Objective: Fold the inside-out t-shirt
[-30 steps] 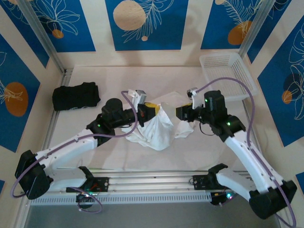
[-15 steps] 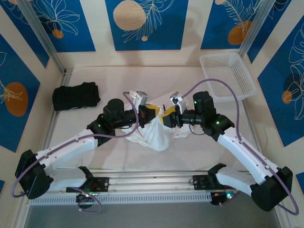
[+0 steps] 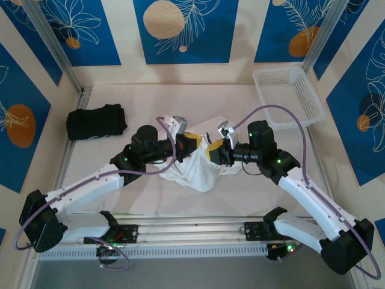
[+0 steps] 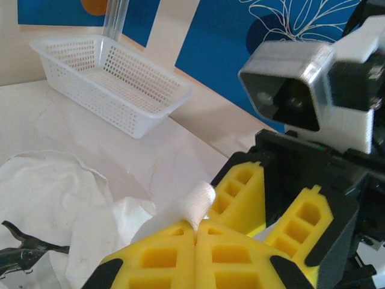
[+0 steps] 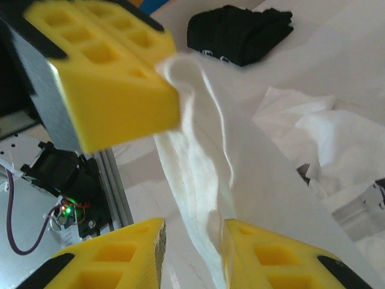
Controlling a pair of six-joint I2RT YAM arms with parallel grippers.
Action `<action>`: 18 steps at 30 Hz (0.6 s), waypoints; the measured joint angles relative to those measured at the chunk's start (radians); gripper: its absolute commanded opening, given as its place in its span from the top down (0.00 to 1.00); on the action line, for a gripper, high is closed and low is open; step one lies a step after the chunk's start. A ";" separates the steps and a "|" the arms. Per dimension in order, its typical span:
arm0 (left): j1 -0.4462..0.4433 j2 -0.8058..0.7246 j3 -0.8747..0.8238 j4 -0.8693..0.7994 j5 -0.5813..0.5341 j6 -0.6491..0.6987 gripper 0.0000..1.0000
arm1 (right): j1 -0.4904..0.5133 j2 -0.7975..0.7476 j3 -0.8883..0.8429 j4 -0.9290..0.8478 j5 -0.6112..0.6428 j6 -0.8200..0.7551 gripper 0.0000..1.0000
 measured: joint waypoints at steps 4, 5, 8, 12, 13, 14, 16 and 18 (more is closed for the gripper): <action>0.000 0.000 0.000 0.000 0.000 0.000 0.98 | 0.000 0.001 -0.014 0.004 -0.006 0.008 0.81; 0.000 0.000 0.000 0.000 0.000 0.000 0.98 | 0.000 0.001 -0.014 0.008 -0.007 0.012 0.85; 0.000 0.000 0.000 0.000 0.000 0.000 0.98 | 0.000 0.001 -0.014 0.022 -0.015 0.015 1.00; 0.000 0.000 0.000 -0.002 -0.010 0.000 0.93 | -0.013 -0.006 -0.014 0.023 -0.029 0.015 1.00; 0.000 0.000 0.000 -0.002 -0.012 0.000 0.91 | -0.024 -0.013 -0.014 0.019 -0.033 0.015 1.00; 0.000 0.000 0.000 -0.003 -0.016 0.001 0.90 | -0.034 -0.020 -0.012 0.013 -0.034 0.016 1.00; -0.001 0.000 0.000 -0.005 -0.019 0.001 0.85 | -0.056 -0.037 0.002 -0.008 -0.037 0.015 1.00; -0.001 0.000 0.000 -0.004 -0.019 0.007 0.78 | -0.069 -0.047 0.030 -0.034 -0.037 0.012 1.00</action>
